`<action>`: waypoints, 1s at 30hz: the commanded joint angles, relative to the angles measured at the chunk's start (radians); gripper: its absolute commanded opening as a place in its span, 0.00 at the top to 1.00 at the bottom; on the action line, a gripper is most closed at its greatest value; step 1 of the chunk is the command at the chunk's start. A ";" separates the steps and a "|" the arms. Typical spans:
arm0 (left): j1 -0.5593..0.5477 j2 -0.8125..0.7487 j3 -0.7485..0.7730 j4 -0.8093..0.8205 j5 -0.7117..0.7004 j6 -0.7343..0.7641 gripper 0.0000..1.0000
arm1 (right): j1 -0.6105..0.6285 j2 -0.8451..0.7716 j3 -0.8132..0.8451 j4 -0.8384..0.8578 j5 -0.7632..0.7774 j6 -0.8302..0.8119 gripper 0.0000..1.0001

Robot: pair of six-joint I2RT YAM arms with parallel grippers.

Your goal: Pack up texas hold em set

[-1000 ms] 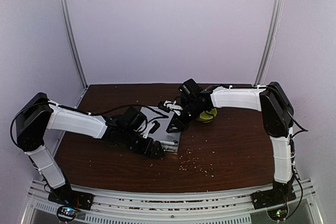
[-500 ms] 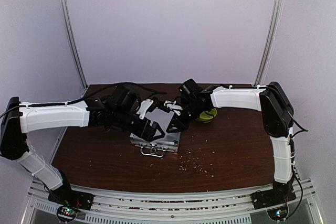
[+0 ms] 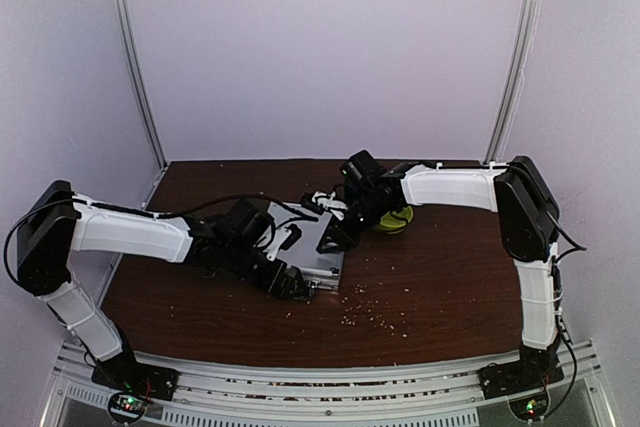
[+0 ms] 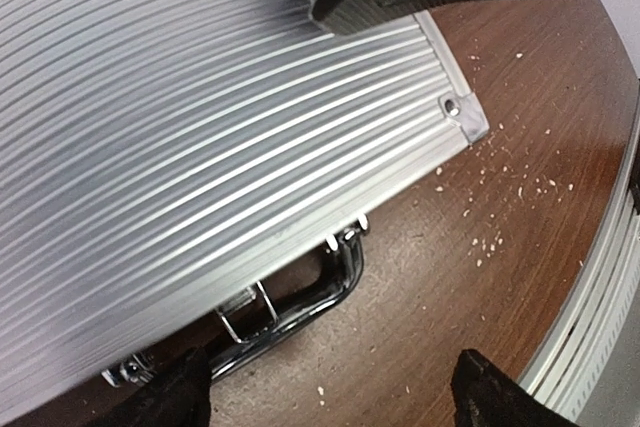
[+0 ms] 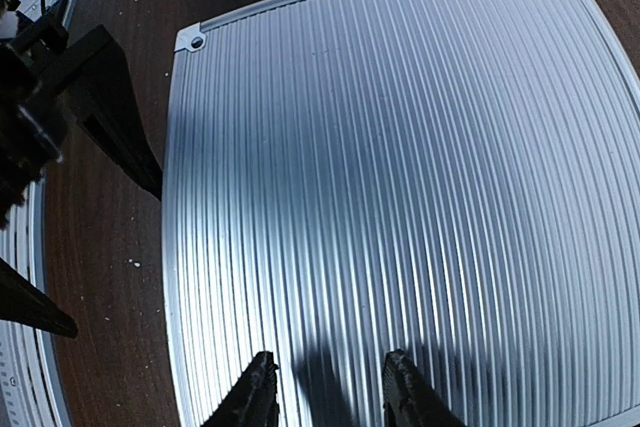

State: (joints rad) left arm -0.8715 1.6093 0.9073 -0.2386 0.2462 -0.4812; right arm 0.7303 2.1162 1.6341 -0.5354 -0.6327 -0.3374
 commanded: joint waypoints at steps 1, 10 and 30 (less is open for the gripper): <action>0.002 0.044 -0.001 0.105 0.007 -0.037 0.15 | 0.004 0.064 -0.016 -0.088 0.018 0.000 0.63; 0.002 0.113 0.028 0.100 -0.018 -0.043 0.14 | 0.004 0.065 -0.015 -0.090 0.017 -0.003 0.63; 0.002 0.177 0.065 0.186 0.117 -0.041 0.16 | 0.004 0.072 -0.013 -0.097 0.016 -0.005 0.63</action>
State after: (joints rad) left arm -0.8761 1.7344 0.9295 -0.1776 0.2840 -0.5381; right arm 0.7288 2.1220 1.6394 -0.5358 -0.6437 -0.3420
